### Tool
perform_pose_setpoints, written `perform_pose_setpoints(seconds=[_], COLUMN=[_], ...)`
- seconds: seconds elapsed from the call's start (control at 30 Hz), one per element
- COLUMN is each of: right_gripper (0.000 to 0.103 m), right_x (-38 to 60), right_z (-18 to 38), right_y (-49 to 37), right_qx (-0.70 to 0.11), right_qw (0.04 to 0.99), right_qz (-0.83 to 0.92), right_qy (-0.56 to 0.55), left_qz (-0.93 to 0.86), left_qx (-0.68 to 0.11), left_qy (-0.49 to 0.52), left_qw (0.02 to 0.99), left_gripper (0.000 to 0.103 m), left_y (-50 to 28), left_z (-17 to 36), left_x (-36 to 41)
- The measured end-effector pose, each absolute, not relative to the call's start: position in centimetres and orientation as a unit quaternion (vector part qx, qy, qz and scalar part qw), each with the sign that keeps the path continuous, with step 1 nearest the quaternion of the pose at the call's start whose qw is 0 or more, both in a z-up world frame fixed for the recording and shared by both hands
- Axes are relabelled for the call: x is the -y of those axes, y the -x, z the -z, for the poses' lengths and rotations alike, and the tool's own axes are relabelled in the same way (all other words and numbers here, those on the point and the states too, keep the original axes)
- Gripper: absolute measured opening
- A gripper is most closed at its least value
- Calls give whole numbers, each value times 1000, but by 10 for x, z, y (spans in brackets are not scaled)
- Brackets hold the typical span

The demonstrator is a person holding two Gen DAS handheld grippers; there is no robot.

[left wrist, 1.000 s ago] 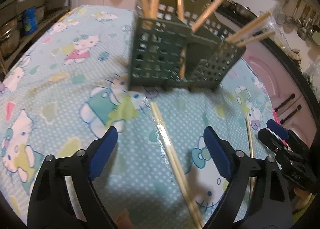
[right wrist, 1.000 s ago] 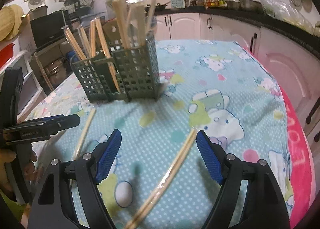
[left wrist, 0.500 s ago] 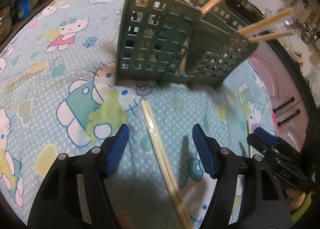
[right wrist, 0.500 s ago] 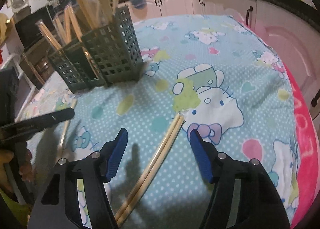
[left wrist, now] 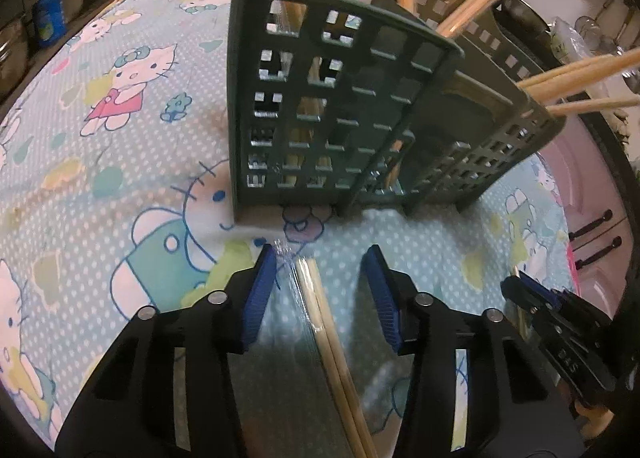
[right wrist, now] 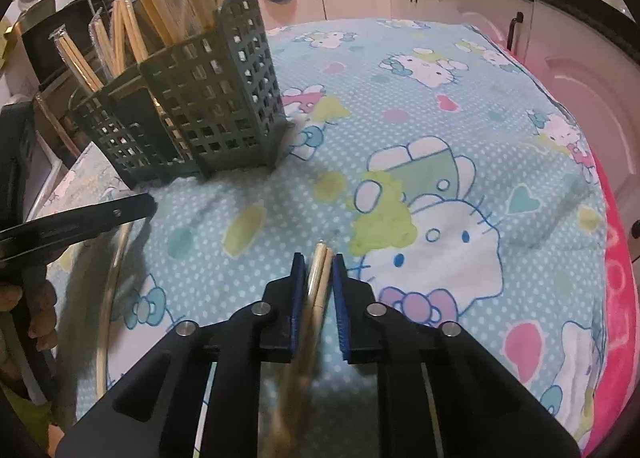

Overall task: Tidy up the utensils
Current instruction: 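Lift the chopsticks with the right tool above the holder while the left tool carries its pair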

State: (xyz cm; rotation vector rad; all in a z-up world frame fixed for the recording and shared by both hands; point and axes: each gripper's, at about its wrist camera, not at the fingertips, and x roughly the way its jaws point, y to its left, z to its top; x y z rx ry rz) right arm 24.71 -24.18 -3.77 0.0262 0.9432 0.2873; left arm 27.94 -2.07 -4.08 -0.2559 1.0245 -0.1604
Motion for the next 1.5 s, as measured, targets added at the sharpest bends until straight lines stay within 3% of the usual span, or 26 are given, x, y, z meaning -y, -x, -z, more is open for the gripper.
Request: perform_pose_setpoints(seconds=[0.27,0.6,1.0,1.5], right_gripper=[6,6,6,6], right_x=[226,206,178,162], right_z=[15,-25,-104,-189], right_y=[-241,-226,-211,-233], right_qx=[-430,-386,-292,-162], right_qw=[883,893,914,944], right_qz=[-187,-232,-281,-285], right_qy=[-24,-14,-4,-19], left_qz=[75,104,125,93], left_qx=[-490,-436,-326,-183], left_qy=[118,126,114,98], left_qw=[860,885,930,974], left_gripper=[3,1,1,1], left_y=[-284,-254,-232,-263], left_z=[35,-17,-120,-214], left_x=[9,-20,-34,-22])
